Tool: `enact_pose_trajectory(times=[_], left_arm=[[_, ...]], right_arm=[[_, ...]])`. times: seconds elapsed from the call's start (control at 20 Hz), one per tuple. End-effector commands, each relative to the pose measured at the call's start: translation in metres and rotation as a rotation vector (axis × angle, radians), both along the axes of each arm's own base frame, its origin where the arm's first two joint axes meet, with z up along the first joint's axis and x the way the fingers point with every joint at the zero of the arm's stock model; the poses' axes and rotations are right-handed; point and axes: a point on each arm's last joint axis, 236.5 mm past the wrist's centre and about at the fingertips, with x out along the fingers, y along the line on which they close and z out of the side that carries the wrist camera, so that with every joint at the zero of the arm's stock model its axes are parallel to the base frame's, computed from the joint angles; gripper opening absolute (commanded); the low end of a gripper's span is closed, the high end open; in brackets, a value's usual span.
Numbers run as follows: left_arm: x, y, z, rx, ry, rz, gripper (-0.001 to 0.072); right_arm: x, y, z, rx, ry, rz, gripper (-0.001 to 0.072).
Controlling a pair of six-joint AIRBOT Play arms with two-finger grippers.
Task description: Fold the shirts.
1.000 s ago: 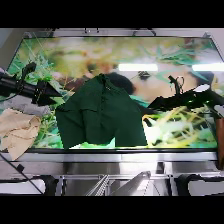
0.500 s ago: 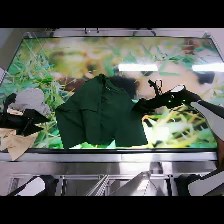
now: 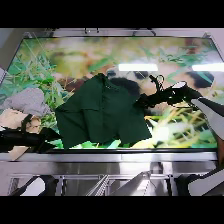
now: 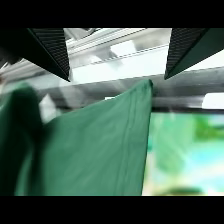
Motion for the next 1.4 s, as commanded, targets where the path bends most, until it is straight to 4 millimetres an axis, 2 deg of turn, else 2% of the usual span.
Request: enact_pose_trajectory(times=[0.0, 0.1, 0.15, 0.2, 0.3, 0.4, 0.55, 0.65, 0.7, 0.8, 0.85, 0.95, 1.05, 1.15, 1.25, 1.35], left_arm=[[-0.017, -0.025, -0.034, 0.005, 0.095, -0.063, 0.0625], [-0.006, -0.037, -0.046, 0.004, 0.106, -0.100, 0.0625], [0.005, -0.043, -0.048, 0.001, 0.095, -0.116, 0.0575], [0.018, -0.047, -0.049, 0.005, 0.073, -0.142, 0.0476], [0.043, -0.054, -0.045, 0.012, 0.029, -0.193, 0.0351], [0.062, -0.058, -0.037, 0.014, -0.015, -0.238, 0.0004], [0.084, -0.057, -0.012, 0.014, -0.089, -0.260, 0.0018], [0.100, -0.051, 0.020, 0.021, -0.179, -0.253, 0.0018], [0.108, -0.049, 0.042, 0.026, -0.238, -0.253, 0.0019], [0.122, -0.043, 0.103, 0.053, -0.403, -0.260, 0.0019], [0.129, -0.044, 0.139, 0.056, -0.511, -0.253, 0.0019], [0.137, -0.047, 0.219, 0.058, -0.737, -0.219, 0.0019], [0.128, -0.053, 0.298, 0.064, -0.959, -0.208, 0.0020], [0.113, -0.048, 0.376, 0.142, -1.187, -0.184, 0.0020], [0.093, -0.034, 0.448, 0.281, -1.391, -0.112, 0.0020], [0.072, -0.014, 0.495, 0.453, -1.512, -0.024, 0.0021]], right_arm=[[0.004, -0.003, 0.016, 0.009, -0.032, -0.005, 0.0020], [0.004, -0.002, 0.027, 0.015, -0.052, 0.003, 0.0020], [0.001, -0.001, 0.033, 0.024, -0.056, 0.016, 0.0020], [-0.002, -0.001, 0.039, 0.034, -0.058, 0.029, 0.0020], [-0.006, -0.007, 0.052, 0.048, -0.067, 0.039, 0.0020], [-0.007, -0.020, 0.067, 0.066, -0.074, 0.035, 0.0020], [-0.015, -0.049, 0.099, 0.106, -0.084, 0.029, 0.0019], [-0.020, -0.076, 0.130, 0.121, -0.118, -0.006, 0.0019], [-0.023, -0.089, 0.147, 0.125, -0.143, -0.026, 0.0019], [-0.035, -0.109, 0.191, 0.157, -0.203, -0.061, 0.0020], [-0.045, -0.112, 0.219, 0.201, -0.247, -0.058, 0.0020], [-0.073, -0.107, 0.288, 0.319, -0.381, -0.033, 0.0020], [-0.102, -0.097, 0.365, 0.407, -0.602, -0.038, 0.0020], [-0.129, -0.096, 0.441, 0.437, -0.891, -0.119, 0.0020], [-0.146, -0.105, 0.497, 0.341, -1.155, -0.276, 0.0020], [-0.161, -0.124, 0.543, 0.190, -1.372, -0.493, 0.0020]])
